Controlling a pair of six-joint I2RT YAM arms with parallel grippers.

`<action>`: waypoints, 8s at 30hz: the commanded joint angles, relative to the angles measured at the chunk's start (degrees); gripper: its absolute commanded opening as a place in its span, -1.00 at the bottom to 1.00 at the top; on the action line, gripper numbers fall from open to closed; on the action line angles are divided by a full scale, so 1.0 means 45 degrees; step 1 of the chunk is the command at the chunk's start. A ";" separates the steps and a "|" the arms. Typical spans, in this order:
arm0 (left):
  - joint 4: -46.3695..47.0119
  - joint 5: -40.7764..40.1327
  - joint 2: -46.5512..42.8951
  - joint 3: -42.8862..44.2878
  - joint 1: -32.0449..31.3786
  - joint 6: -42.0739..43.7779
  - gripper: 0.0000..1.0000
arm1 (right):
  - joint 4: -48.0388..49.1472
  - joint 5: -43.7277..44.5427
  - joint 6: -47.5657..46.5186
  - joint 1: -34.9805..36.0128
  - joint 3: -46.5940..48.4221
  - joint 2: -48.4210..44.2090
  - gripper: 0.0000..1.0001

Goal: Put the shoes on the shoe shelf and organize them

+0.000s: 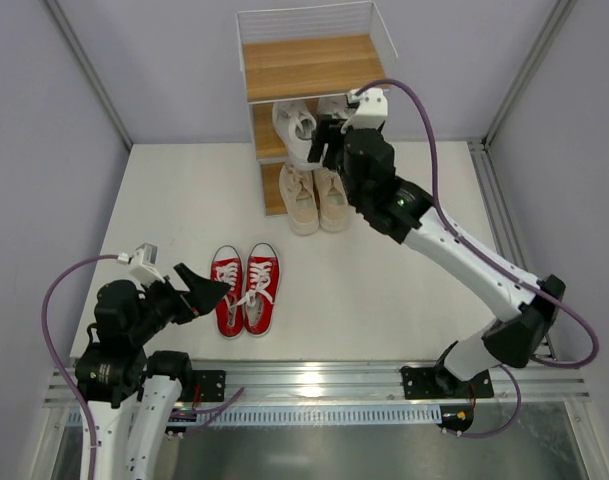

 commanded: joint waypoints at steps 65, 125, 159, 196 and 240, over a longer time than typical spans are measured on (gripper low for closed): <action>0.5419 -1.0349 1.2220 -0.1604 -0.9778 -0.1110 -0.41 | -0.5873 0.3355 0.6771 0.4303 -1.0785 -0.9151 0.71; 0.8801 -1.3397 1.8217 0.4157 -1.4465 -0.6284 -0.99 | -0.9703 0.3552 0.8139 0.4303 -1.0922 -1.1632 0.70; 0.2923 -1.6015 0.5465 -0.0647 -1.4504 -0.7026 0.72 | -0.0913 -0.3383 0.5129 0.4634 -1.2153 -0.6360 0.64; -0.0302 -1.6131 0.2866 -0.1429 -1.4504 -0.8257 0.71 | -0.3140 -0.0355 0.8021 0.6120 -1.1000 -0.2571 0.64; -0.0790 -1.5818 0.2476 -0.1468 -1.4485 -0.8609 0.62 | -0.1791 -0.0905 0.7278 0.5261 -1.0629 -0.0577 0.08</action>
